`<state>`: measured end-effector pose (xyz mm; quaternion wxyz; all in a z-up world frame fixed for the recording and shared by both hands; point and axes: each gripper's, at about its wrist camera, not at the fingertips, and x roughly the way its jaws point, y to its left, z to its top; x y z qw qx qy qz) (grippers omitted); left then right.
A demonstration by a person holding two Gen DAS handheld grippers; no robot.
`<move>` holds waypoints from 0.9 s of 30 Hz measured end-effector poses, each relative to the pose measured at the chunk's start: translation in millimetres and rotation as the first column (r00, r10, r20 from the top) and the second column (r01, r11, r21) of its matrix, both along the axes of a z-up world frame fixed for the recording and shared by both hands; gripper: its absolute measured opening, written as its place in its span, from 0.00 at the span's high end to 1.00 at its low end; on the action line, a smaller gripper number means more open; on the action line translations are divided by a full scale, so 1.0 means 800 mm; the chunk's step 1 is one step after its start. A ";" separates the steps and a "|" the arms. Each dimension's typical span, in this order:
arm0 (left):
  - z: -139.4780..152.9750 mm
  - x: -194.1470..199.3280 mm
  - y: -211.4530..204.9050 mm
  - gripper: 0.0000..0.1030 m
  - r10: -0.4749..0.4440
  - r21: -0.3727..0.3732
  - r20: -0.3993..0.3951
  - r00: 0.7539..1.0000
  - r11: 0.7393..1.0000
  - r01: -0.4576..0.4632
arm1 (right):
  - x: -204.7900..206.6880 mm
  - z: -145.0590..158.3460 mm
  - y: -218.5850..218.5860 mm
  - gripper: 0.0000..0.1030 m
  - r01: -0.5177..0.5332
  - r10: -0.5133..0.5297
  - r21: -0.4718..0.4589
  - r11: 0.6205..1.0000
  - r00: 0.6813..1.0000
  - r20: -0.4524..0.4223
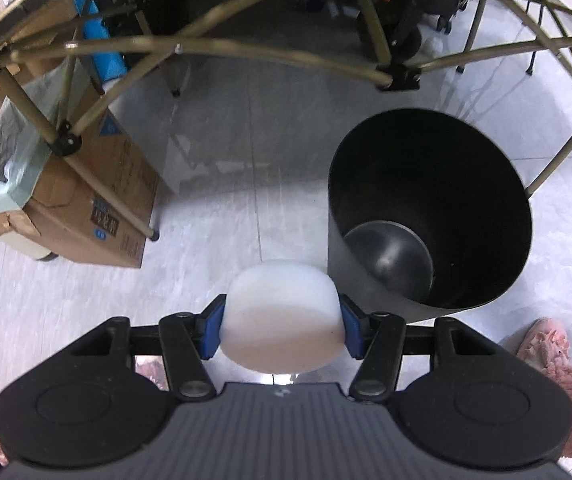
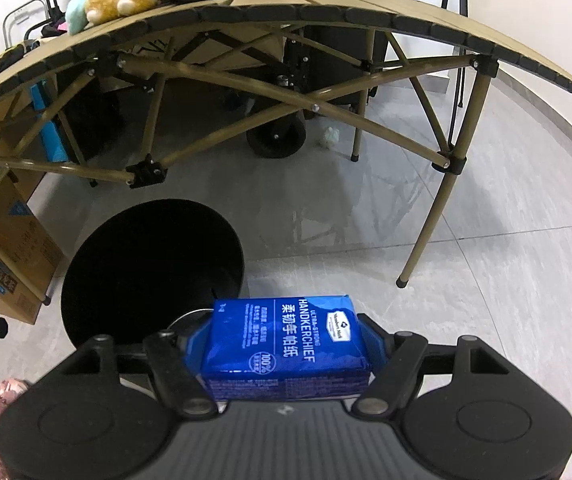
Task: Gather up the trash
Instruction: 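Carry the foam cylinder and tissue pack down over the black bin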
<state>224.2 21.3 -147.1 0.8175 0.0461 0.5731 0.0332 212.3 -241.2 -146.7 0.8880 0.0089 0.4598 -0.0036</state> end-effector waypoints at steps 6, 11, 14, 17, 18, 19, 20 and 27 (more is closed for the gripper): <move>-0.010 0.009 0.001 0.44 0.009 -0.004 -0.048 0.999 1.000 -0.009 | 0.006 -0.003 0.001 0.30 0.002 -0.002 -0.007 1.000 1.000 -0.010; -0.012 0.022 -0.006 0.44 -0.002 -0.014 -0.059 0.998 1.000 0.001 | 0.010 -0.006 0.001 0.30 0.008 -0.008 -0.011 1.000 1.000 -0.014; -0.013 0.028 -0.016 0.44 -0.016 -0.015 -0.065 0.998 1.000 0.015 | 0.010 -0.006 0.003 0.30 0.009 -0.009 -0.012 1.000 1.000 -0.013; -0.013 0.034 -0.027 0.44 -0.030 -0.018 -0.071 0.997 0.999 0.029 | 0.010 -0.005 0.002 0.30 0.014 -0.014 -0.010 1.000 1.000 -0.010; -0.013 0.036 -0.031 0.44 -0.034 -0.019 -0.073 0.997 0.999 0.032 | 0.009 -0.005 0.002 0.30 0.016 -0.016 -0.009 1.000 1.000 -0.009; -0.013 0.037 -0.035 0.44 -0.038 -0.019 -0.073 0.997 0.999 0.036 | 0.009 -0.004 0.001 0.30 0.018 -0.018 -0.008 1.000 1.000 -0.007; -0.013 0.039 -0.039 0.44 -0.042 -0.018 -0.073 0.996 0.999 0.041 | 0.008 -0.003 0.001 0.30 0.018 -0.018 -0.006 1.000 1.000 -0.004; -0.014 0.053 -0.070 0.44 -0.074 -0.024 -0.078 0.994 0.997 0.072 | 0.005 0.008 -0.005 0.30 0.041 -0.041 0.003 0.999 0.999 0.022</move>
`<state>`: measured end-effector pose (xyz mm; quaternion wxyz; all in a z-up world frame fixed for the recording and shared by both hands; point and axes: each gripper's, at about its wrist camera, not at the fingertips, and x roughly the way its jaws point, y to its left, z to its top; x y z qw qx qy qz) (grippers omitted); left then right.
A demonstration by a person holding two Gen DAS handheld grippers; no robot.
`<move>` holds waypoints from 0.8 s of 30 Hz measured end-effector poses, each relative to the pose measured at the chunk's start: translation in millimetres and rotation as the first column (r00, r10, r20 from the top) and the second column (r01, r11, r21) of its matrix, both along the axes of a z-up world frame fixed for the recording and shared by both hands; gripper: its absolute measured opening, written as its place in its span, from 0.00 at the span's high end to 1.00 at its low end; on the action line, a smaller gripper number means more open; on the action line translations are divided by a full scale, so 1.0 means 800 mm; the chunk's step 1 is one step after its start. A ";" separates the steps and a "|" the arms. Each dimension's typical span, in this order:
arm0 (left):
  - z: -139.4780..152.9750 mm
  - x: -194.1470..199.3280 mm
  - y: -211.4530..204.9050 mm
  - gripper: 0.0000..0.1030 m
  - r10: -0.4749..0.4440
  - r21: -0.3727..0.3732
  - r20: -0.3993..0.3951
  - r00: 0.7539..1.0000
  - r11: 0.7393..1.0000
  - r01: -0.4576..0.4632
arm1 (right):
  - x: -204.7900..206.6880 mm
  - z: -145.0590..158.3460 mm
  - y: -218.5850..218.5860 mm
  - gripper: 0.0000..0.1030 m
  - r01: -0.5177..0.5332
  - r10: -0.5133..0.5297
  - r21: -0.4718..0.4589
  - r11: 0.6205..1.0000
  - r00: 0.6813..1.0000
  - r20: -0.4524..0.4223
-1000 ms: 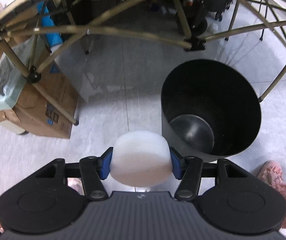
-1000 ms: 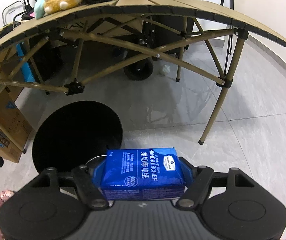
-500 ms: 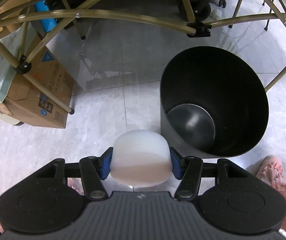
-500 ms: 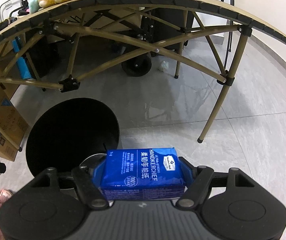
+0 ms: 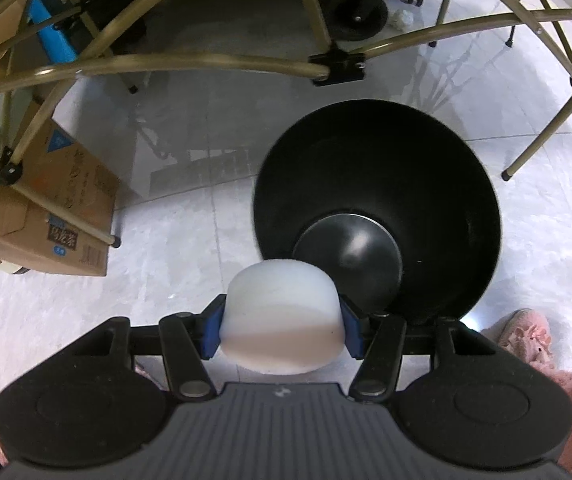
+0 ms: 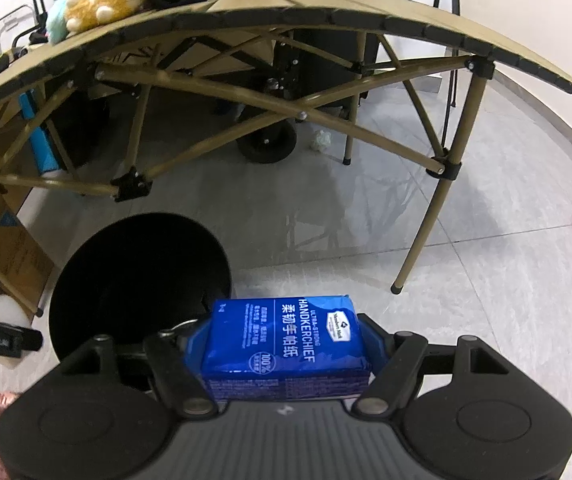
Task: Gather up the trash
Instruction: 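Carry the foam cylinder and tissue pack down over the black bin, then open the left gripper to drop the foam cylinder into the bin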
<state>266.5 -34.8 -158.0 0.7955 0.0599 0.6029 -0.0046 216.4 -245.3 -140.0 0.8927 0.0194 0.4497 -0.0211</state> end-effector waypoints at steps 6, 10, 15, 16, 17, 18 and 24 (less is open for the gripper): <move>0.001 0.011 -0.026 0.44 -0.023 -0.020 -0.004 1.000 1.000 0.023 | -0.001 0.010 -0.017 0.30 0.047 -0.047 0.004 0.999 0.999 0.024; 0.001 0.021 -0.045 0.44 -0.025 -0.033 -0.009 1.000 0.999 0.025 | -0.001 0.012 -0.026 0.30 0.069 -0.069 0.004 0.998 0.997 0.029; 0.000 0.037 -0.062 0.44 -0.011 -0.051 -0.015 1.000 0.999 0.011 | 0.002 0.010 -0.033 0.30 0.087 -0.087 0.001 0.996 0.996 0.027; -0.001 0.040 -0.062 0.44 -0.006 -0.053 -0.015 1.000 0.999 0.005 | 0.002 0.010 -0.034 0.30 0.090 -0.090 0.000 0.996 0.996 0.027; -0.002 0.044 -0.064 0.44 0.001 -0.055 -0.016 1.000 0.998 -0.002 | 0.003 0.010 -0.036 0.30 0.094 -0.093 -0.002 0.996 0.995 0.025; -0.002 0.047 -0.065 0.44 0.006 -0.057 -0.017 1.000 0.998 -0.007 | 0.004 0.009 -0.037 0.30 0.097 -0.097 -0.004 0.995 0.995 0.024; -0.007 0.061 -0.072 0.44 0.026 -0.070 -0.030 0.999 0.997 -0.028 | 0.010 0.008 -0.039 0.30 0.110 -0.110 -0.014 0.994 0.994 0.027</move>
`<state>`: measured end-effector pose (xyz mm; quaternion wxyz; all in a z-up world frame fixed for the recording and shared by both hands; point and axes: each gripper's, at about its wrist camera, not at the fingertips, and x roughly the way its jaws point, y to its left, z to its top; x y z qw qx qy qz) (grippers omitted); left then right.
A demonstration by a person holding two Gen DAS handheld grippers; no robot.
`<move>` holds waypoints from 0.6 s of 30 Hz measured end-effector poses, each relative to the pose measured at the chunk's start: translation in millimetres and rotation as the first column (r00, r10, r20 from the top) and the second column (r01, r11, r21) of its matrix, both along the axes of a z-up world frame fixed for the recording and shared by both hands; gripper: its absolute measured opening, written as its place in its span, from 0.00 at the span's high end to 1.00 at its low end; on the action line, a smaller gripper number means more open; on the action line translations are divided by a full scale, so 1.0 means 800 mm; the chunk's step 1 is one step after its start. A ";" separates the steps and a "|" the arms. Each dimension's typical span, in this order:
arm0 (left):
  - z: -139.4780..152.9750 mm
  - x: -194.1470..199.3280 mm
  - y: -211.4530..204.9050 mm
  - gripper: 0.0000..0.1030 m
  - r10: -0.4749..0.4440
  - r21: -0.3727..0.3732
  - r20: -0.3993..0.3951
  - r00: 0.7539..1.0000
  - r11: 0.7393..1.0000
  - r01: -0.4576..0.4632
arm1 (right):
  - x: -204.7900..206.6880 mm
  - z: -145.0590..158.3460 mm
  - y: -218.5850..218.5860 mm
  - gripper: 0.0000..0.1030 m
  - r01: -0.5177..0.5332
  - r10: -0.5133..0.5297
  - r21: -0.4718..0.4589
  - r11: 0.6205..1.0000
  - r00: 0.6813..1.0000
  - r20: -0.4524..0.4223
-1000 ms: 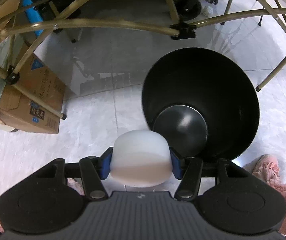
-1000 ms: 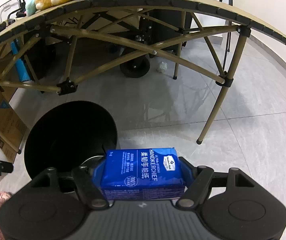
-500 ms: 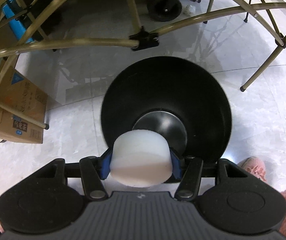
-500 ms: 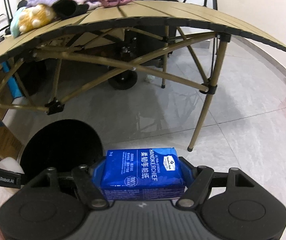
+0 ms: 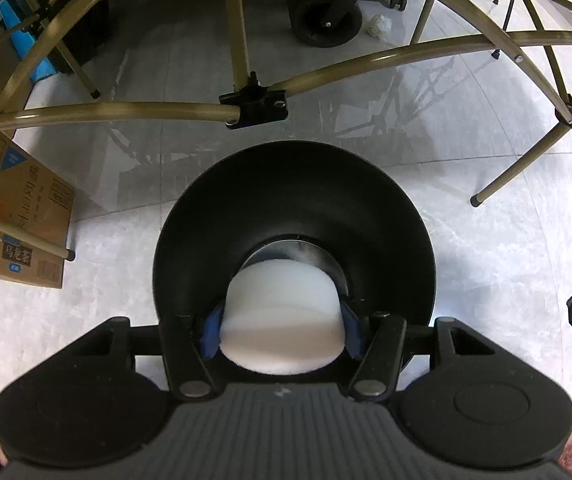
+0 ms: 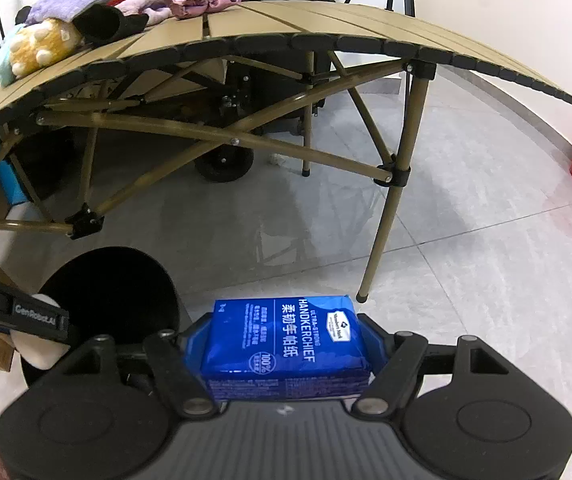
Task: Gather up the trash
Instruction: 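Open the left gripper to drop the foam cylinder into the bin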
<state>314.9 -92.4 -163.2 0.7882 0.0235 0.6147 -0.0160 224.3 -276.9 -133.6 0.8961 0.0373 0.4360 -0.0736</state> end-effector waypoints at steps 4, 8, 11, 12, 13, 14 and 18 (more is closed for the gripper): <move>-0.001 0.003 -0.001 0.42 0.003 -0.007 -0.013 1.000 1.000 -0.003 | 0.003 0.000 0.000 0.30 0.004 -0.004 -0.011 1.000 1.000 0.000; 0.000 0.002 -0.003 0.18 -0.001 -0.003 -0.014 1.000 1.000 0.001 | 0.005 -0.002 -0.001 0.30 0.007 -0.007 -0.014 1.000 1.000 -0.001; 0.002 0.003 -0.003 0.03 0.002 -0.009 -0.020 1.000 1.000 -0.002 | 0.005 -0.002 -0.002 0.30 0.006 -0.006 -0.016 1.000 1.000 0.000; 0.001 0.004 -0.002 0.01 0.005 -0.015 -0.026 1.000 1.000 -0.006 | 0.005 -0.003 0.000 0.30 0.007 -0.007 -0.016 1.000 1.000 0.000; 0.001 0.004 -0.001 0.01 0.008 -0.017 -0.030 1.000 1.000 -0.009 | 0.005 -0.003 0.000 0.30 0.007 -0.007 -0.016 1.000 1.000 -0.001; 0.001 0.005 -0.001 0.01 0.009 -0.016 -0.036 0.999 1.000 -0.010 | 0.005 -0.003 0.000 0.30 0.007 -0.007 -0.016 1.000 1.000 -0.001; 0.000 0.006 -0.001 0.01 0.013 -0.012 -0.048 0.999 1.000 -0.013 | 0.006 -0.003 0.000 0.30 0.004 -0.004 -0.016 1.000 1.000 0.001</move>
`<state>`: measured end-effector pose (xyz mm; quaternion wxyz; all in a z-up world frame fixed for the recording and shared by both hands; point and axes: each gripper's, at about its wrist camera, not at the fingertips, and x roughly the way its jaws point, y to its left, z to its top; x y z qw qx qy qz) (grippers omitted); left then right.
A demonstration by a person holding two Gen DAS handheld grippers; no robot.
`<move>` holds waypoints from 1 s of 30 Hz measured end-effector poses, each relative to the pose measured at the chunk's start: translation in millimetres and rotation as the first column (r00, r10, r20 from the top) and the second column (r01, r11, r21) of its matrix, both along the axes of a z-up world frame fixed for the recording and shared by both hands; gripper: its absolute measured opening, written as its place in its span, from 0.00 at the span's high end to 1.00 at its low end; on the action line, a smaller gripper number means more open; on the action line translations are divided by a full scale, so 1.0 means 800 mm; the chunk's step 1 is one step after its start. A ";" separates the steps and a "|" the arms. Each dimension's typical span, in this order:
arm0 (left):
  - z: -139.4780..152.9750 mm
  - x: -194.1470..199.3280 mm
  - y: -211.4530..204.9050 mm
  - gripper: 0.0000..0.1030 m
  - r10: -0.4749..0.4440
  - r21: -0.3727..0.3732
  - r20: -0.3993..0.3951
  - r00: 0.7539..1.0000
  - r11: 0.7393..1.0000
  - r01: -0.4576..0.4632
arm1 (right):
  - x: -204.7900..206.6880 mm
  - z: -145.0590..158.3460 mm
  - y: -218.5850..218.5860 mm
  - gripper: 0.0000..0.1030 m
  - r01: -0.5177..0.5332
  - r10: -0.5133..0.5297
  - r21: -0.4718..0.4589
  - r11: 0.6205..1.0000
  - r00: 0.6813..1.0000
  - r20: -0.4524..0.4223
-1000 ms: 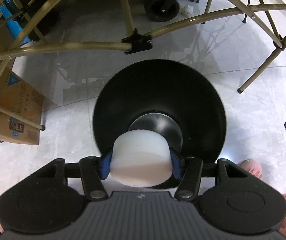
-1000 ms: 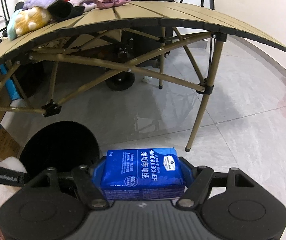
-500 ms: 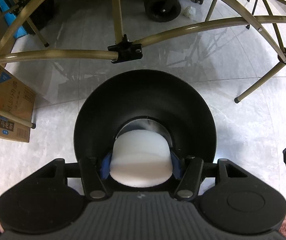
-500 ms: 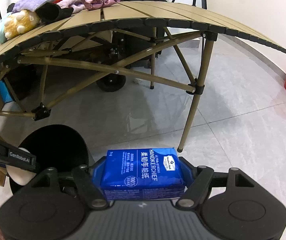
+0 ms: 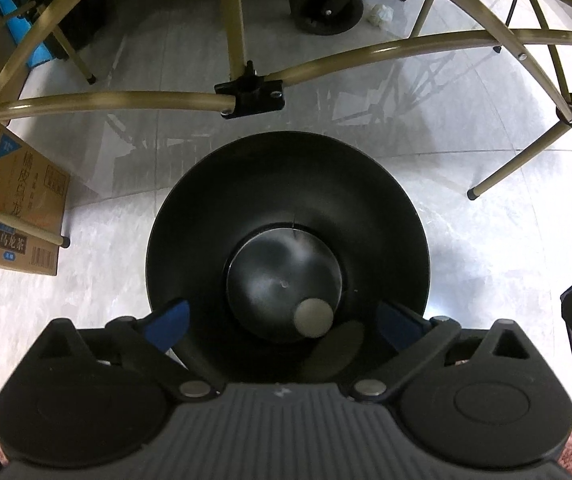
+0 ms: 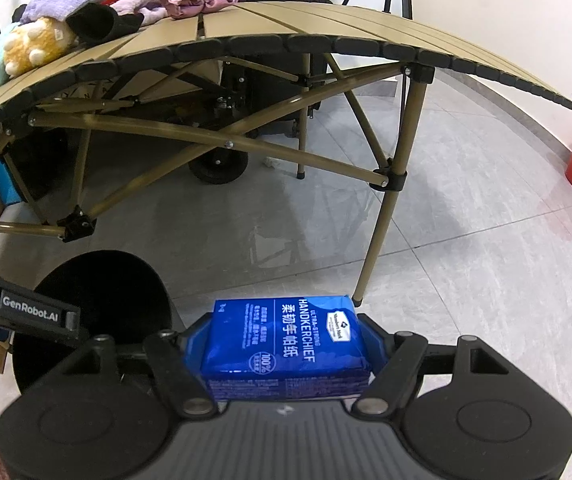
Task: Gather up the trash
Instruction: 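Open the left gripper to drop the foam cylinder into the bin, then open the right gripper to drop the tissue pack into the bin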
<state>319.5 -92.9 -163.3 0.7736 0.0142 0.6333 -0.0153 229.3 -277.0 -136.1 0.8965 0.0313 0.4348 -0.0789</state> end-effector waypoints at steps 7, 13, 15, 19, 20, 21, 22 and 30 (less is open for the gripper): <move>0.001 0.001 0.005 0.01 0.005 0.008 0.002 1.000 1.000 -0.005 | 0.000 -0.001 0.000 0.30 -0.004 0.004 -0.001 1.000 1.000 0.000; 0.003 -0.001 0.013 0.01 0.011 0.011 -0.001 1.000 1.000 -0.011 | 0.001 -0.001 0.003 0.30 -0.011 0.011 -0.002 1.000 1.000 0.002; 0.005 -0.002 0.016 0.01 0.012 0.010 -0.001 1.000 1.000 -0.012 | 0.002 0.000 0.005 0.30 -0.014 0.014 -0.001 1.000 1.000 0.004; 0.007 -0.002 0.024 0.01 0.023 0.011 0.001 1.000 1.000 -0.023 | 0.003 0.002 0.011 0.30 -0.026 0.026 -0.002 1.000 1.000 0.006; 0.008 -0.002 0.027 0.01 0.027 0.011 0.002 1.000 1.000 -0.027 | 0.004 0.003 0.013 0.30 -0.029 0.029 -0.002 1.000 1.000 0.007; 0.009 -0.002 0.028 0.01 0.031 0.011 0.003 1.000 0.999 -0.031 | 0.004 0.004 0.015 0.30 -0.032 0.032 -0.002 0.999 0.999 0.008; 0.010 -0.003 0.031 0.01 0.033 0.011 0.005 0.999 0.999 -0.034 | 0.005 0.004 0.017 0.30 -0.036 0.036 -0.001 0.999 0.999 0.010; 0.018 -0.008 0.059 0.00 0.069 0.010 0.007 0.998 0.998 -0.069 | 0.013 0.007 0.048 0.30 -0.087 0.087 -0.002 0.996 0.996 0.015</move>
